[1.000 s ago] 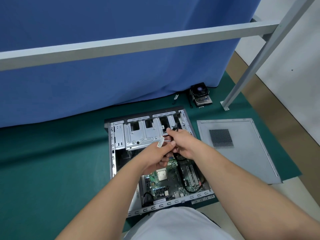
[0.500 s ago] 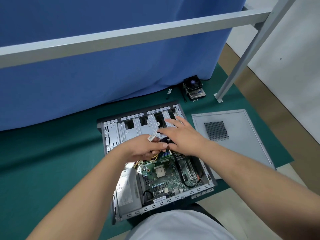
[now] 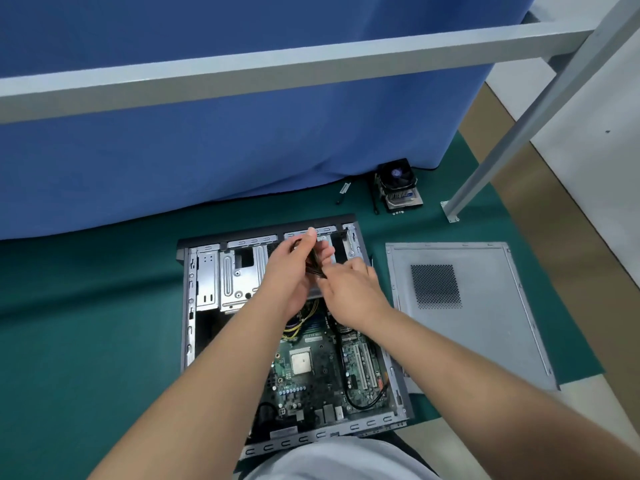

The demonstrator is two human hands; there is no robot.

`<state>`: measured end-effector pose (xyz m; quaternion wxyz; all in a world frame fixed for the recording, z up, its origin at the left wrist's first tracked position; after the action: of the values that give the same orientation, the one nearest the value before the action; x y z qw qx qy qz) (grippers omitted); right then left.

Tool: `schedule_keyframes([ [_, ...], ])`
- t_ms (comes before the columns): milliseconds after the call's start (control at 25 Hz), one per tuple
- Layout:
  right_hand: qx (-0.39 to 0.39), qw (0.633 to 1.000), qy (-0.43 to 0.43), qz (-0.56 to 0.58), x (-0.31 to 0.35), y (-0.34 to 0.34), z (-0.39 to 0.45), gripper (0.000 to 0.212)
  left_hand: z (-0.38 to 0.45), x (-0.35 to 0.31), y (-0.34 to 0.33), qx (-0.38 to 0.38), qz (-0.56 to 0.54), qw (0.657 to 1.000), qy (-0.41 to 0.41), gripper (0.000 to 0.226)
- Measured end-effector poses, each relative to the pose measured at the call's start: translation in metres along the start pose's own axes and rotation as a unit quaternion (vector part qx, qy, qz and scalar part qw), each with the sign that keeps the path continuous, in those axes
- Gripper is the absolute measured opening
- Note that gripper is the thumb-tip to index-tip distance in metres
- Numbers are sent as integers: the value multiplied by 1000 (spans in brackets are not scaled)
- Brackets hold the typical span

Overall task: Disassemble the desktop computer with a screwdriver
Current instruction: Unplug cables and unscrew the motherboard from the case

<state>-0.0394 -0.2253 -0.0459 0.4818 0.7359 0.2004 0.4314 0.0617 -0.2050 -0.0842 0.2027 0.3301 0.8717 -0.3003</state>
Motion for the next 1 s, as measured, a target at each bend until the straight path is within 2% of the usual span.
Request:
schedule_keyframes([
  [80,1,1000,-1,-3,-5,1,3,34,8,-3,-4,-59,-72,996,-9,21],
  [160,20,998,-4,53,-13,-2,7,36,17,-5,-5,-97,-103,990,6,25],
  [240,39,987,-16,156,-25,-4,11,34,25,-7,-14,-102,-116,987,40,41],
  [360,68,948,-68,305,-43,-8,11,32,36,-15,-27,-95,-150,982,69,56],
  [440,51,934,-78,344,-53,-3,15,35,43,-24,-34,-91,-143,983,66,62],
  [600,25,933,-76,351,-67,6,32,38,58,-35,-44,-76,-130,987,62,66],
  [760,5,906,-126,405,-81,14,51,30,74,-57,-55,-44,-71,996,16,53],
  [840,-42,894,-151,419,-101,33,68,23,82,-84,-42,-86,79,991,-59,46],
  [880,-78,884,-168,428,-116,44,75,21,83,-100,-30,-133,198,965,-112,45],
  [920,-113,874,-188,434,-134,55,83,19,84,-114,-19,-180,332,912,-161,45],
  [960,-136,869,-210,427,-152,62,93,19,87,-120,-7,-221,468,837,-179,46],
  [1000,-139,874,-235,403,-171,64,102,18,93,-120,6,-259,584,752,-162,46],
])
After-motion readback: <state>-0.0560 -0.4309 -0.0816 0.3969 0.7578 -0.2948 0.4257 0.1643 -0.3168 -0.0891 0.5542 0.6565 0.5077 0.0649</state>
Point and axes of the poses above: each hand's wrist, its own z-axis towards the middle knuckle, its own y-axis out of the back of the hand, x = y × z, the point moved 9 cm from there along z, towards the middle knuckle, and after that the axes turned 15 degrees about y, right-handed, at the moved point
